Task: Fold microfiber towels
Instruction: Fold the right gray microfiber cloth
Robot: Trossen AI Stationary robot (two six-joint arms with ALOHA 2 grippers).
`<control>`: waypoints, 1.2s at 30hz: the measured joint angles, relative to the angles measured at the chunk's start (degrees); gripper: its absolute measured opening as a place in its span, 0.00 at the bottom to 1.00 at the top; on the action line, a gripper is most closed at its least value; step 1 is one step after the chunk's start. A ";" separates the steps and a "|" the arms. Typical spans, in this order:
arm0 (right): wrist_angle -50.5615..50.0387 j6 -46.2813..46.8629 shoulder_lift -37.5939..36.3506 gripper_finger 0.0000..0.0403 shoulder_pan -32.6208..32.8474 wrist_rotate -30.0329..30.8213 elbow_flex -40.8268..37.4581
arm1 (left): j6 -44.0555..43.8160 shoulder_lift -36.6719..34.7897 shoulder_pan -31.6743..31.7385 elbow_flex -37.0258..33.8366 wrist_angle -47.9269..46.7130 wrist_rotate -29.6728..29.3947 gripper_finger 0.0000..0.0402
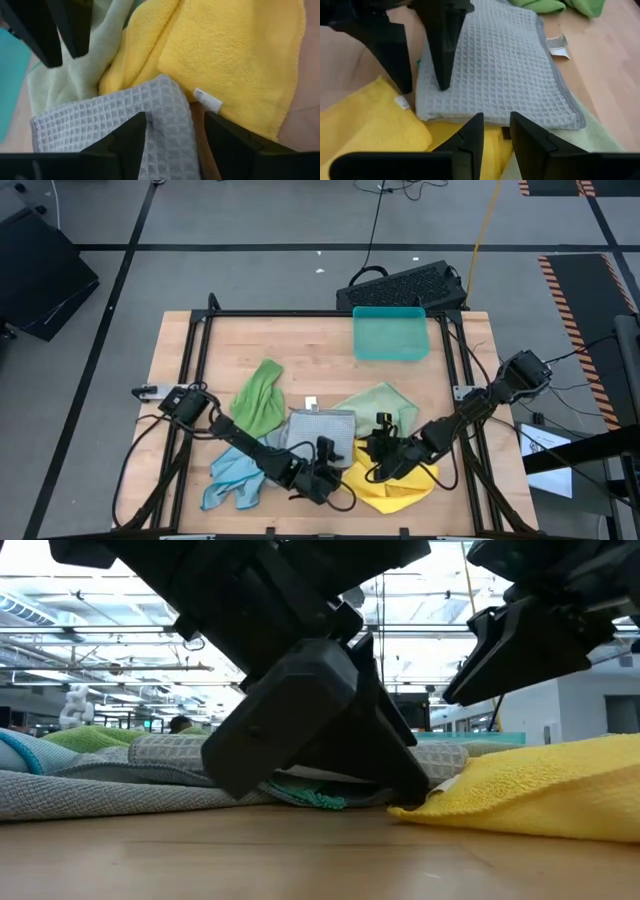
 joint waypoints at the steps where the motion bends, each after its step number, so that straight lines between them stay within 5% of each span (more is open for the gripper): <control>1: 0.09 -0.36 0.00 0.22 0.05 0.00 0.00 | -0.59 0.00 -0.04 0.00 0.00 0.01 0.50; 15: 0.66 -20.40 -0.14 0.22 -5.16 3.81 0.00 | -7.70 -0.02 -1.67 0.00 -1.69 0.40 0.50; 26: -1.24 -27.90 -0.98 0.22 -6.80 -9.75 0.02 | -12.59 -0.02 -4.77 -0.02 -3.13 -5.31 0.51; 36: -6.81 -29.63 -1.03 0.22 -6.76 -17.22 -0.34 | -15.68 -0.07 -6.81 0.22 -2.82 -9.41 0.72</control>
